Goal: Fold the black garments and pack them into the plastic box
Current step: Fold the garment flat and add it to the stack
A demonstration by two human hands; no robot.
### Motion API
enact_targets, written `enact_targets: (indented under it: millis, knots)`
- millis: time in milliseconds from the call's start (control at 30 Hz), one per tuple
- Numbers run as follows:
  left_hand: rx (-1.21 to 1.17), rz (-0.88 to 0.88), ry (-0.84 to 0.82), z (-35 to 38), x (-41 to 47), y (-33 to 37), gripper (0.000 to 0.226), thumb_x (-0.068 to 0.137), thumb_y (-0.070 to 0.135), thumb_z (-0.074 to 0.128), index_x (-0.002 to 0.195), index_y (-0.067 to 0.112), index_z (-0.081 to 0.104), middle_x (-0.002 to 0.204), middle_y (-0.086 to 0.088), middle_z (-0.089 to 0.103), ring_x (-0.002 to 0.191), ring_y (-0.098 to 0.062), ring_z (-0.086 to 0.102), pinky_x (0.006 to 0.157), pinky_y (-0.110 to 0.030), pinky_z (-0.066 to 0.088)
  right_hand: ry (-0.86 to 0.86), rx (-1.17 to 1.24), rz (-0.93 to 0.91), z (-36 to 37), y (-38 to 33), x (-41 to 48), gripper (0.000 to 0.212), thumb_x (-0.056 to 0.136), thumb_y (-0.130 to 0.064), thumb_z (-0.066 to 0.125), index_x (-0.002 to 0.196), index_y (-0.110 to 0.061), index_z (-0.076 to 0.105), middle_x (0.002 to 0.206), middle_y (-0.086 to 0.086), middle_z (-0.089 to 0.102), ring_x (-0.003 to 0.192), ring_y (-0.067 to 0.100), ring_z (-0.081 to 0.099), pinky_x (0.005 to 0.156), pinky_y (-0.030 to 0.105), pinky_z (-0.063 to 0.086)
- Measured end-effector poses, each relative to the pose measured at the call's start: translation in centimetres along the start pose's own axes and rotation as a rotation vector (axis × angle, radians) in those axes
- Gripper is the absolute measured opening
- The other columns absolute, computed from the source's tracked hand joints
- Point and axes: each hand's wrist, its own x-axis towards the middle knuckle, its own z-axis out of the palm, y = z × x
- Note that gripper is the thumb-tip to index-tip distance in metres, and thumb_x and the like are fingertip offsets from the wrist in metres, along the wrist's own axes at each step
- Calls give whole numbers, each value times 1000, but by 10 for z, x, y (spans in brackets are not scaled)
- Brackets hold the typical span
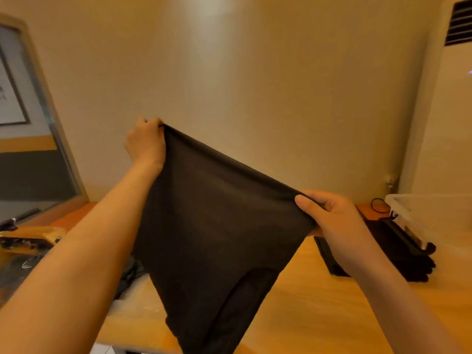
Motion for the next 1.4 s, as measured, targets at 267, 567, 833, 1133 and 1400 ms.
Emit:
enact_targets:
  millis: [267, 567, 833, 1133, 1400]
  knots:
    - [-86, 196, -582, 181, -128, 100, 27, 100, 18, 40, 119, 15, 58, 107, -13, 63, 93, -33, 59, 73, -40, 48, 194, -112, 643, -47, 133, -36, 18, 94, -13, 57, 108, -10, 67, 96, 6, 71, 88, 18, 66, 72, 36, 59]
    - [-144, 281, -1157, 175, -258, 84, 63, 101, 44, 34, 154, 24, 6, 158, -3, 22, 147, -20, 13, 120, -46, 11, 16, -898, 401, -42, 164, -38, 42, 97, -40, 48, 137, -35, 43, 142, -14, 43, 132, 4, 37, 106, 20, 33]
    - [138, 7, -1173, 61, -333, 19, 72, 97, 59, 15, 151, 21, -14, 159, -5, -20, 145, -23, -22, 120, -41, -7, -444, -1187, 165, 0, 212, -5, 71, 91, -64, 3, 153, -30, 6, 161, -10, 3, 147, 7, -5, 117, 29, -2]
    - [56, 258, -1161, 110, -315, -6, 119, 49, 87, -29, 152, 33, -5, 160, 4, -13, 146, -14, -17, 119, -37, -8, -247, -1303, 355, 18, 222, -21, 61, 100, -52, 16, 152, -28, -4, 161, -4, -8, 146, 15, -13, 119, 39, -5]
    - [16, 326, -1204, 126, -295, -5, 77, 87, 71, 8, 153, 32, 0, 161, 4, -7, 147, -13, -11, 119, -34, -7, -198, -1308, 390, 31, 228, -6, 60, 101, -51, 16, 153, -25, 0, 161, -2, -6, 147, 18, -11, 120, 41, -4]
